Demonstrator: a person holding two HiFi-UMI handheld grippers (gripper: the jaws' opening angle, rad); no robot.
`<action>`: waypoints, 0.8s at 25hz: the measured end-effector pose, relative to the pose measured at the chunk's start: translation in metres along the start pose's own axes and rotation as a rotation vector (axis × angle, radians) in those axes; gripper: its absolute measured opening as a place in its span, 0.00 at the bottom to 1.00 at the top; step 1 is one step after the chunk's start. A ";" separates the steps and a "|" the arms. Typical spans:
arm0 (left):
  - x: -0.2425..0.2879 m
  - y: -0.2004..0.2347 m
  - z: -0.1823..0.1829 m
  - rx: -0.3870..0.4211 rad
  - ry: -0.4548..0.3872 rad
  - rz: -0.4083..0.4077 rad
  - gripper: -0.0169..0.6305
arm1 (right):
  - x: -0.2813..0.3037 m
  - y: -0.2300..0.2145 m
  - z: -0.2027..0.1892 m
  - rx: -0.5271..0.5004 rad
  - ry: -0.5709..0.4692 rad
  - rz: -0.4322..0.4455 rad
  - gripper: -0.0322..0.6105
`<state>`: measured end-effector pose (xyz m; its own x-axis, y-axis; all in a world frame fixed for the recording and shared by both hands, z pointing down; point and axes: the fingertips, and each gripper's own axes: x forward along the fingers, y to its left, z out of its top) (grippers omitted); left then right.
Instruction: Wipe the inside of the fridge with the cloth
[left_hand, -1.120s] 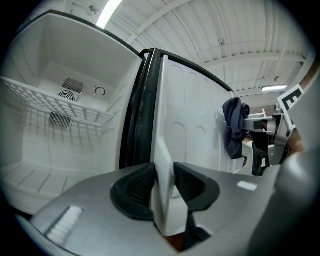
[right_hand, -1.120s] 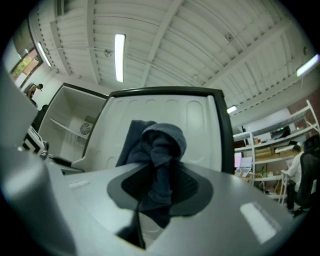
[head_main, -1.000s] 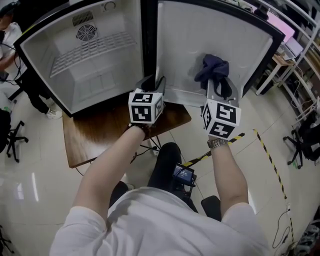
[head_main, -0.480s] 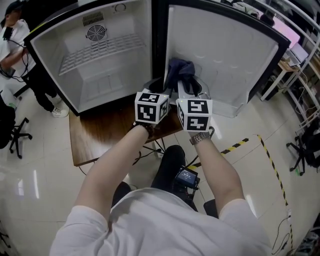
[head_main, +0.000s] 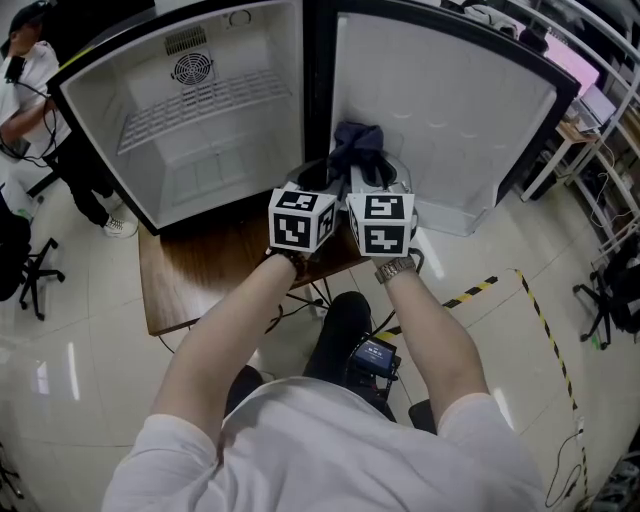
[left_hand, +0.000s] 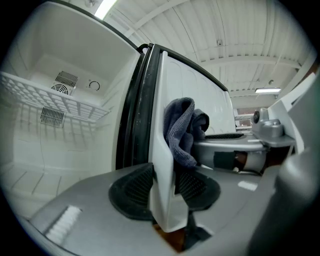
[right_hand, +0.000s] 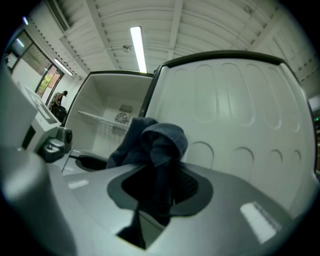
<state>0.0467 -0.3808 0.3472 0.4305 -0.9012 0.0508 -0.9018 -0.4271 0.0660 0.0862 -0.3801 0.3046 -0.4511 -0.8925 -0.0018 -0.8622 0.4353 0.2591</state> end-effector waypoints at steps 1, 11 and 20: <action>0.000 0.000 0.000 -0.001 -0.001 0.001 0.23 | -0.001 -0.001 0.001 0.000 -0.002 -0.006 0.21; -0.002 0.002 -0.003 -0.008 -0.006 0.008 0.23 | -0.026 -0.037 -0.005 -0.009 -0.009 -0.110 0.21; -0.002 0.003 -0.005 -0.012 -0.006 0.018 0.23 | -0.058 -0.095 -0.023 -0.019 0.013 -0.228 0.21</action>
<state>0.0433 -0.3794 0.3525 0.4142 -0.9090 0.0462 -0.9087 -0.4101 0.0774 0.1998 -0.3729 0.3027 -0.2416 -0.9691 -0.0497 -0.9371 0.2197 0.2712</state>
